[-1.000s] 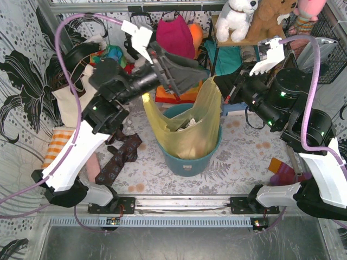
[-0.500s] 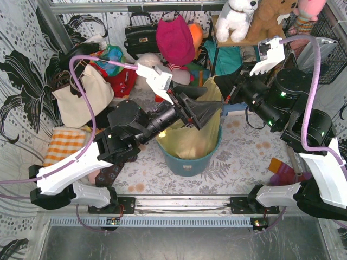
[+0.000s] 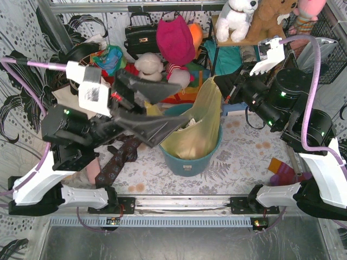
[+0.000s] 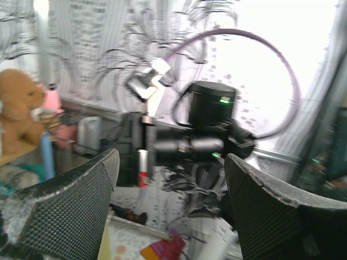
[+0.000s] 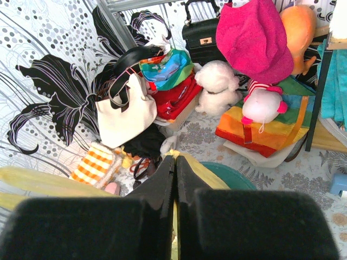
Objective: Tie the trash bag
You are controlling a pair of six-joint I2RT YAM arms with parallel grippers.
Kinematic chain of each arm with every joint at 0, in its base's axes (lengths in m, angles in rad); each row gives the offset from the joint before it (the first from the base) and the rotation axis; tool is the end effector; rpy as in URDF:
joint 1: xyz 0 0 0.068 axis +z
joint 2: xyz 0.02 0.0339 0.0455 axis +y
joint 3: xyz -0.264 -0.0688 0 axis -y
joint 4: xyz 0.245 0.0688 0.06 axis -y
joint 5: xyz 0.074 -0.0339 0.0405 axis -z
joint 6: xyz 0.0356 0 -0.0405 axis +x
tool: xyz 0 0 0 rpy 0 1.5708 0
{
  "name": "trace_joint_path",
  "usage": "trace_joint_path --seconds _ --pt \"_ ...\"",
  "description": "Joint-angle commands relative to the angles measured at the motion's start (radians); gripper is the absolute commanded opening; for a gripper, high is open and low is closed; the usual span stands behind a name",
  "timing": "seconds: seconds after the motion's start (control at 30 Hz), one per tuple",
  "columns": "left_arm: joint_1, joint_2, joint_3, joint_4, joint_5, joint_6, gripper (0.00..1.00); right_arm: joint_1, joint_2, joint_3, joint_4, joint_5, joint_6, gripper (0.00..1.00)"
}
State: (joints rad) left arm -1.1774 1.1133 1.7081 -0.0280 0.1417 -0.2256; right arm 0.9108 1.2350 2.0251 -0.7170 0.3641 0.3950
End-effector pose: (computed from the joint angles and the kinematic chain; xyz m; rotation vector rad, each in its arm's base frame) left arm 0.0585 -0.1542 0.5960 0.6259 0.9061 -1.3433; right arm 0.1141 0.1264 0.5869 -0.0968 1.5494 0.7727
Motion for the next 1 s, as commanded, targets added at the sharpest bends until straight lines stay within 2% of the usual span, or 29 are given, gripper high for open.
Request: trace_joint_path --seconds 0.0,0.2,0.43,0.63,0.73,0.87,0.97 --pt "-0.002 -0.062 -0.238 0.231 0.213 -0.133 0.87 0.005 -0.01 0.016 0.04 0.021 -0.023 0.0" --pt "-0.002 -0.074 -0.449 0.44 0.163 -0.13 0.88 0.005 -0.01 0.018 0.039 0.01 -0.01 0.0" --pt "-0.002 0.02 -0.486 0.51 0.007 0.022 0.87 0.004 -0.009 0.043 0.006 -0.015 0.015 0.0" --pt "-0.002 0.031 -0.568 0.663 -0.201 0.158 0.88 0.005 -0.012 0.045 -0.035 -0.05 0.051 0.0" --pt "-0.002 0.032 -0.611 0.729 -0.279 0.208 0.91 0.005 -0.012 0.044 -0.046 -0.08 0.064 0.0" --pt "-0.003 0.036 -0.643 0.791 -0.312 0.27 0.92 0.004 -0.007 0.049 -0.064 -0.124 0.076 0.0" --pt "-0.002 0.052 -0.654 0.834 -0.352 0.32 0.99 0.005 -0.006 0.046 -0.076 -0.15 0.086 0.0"
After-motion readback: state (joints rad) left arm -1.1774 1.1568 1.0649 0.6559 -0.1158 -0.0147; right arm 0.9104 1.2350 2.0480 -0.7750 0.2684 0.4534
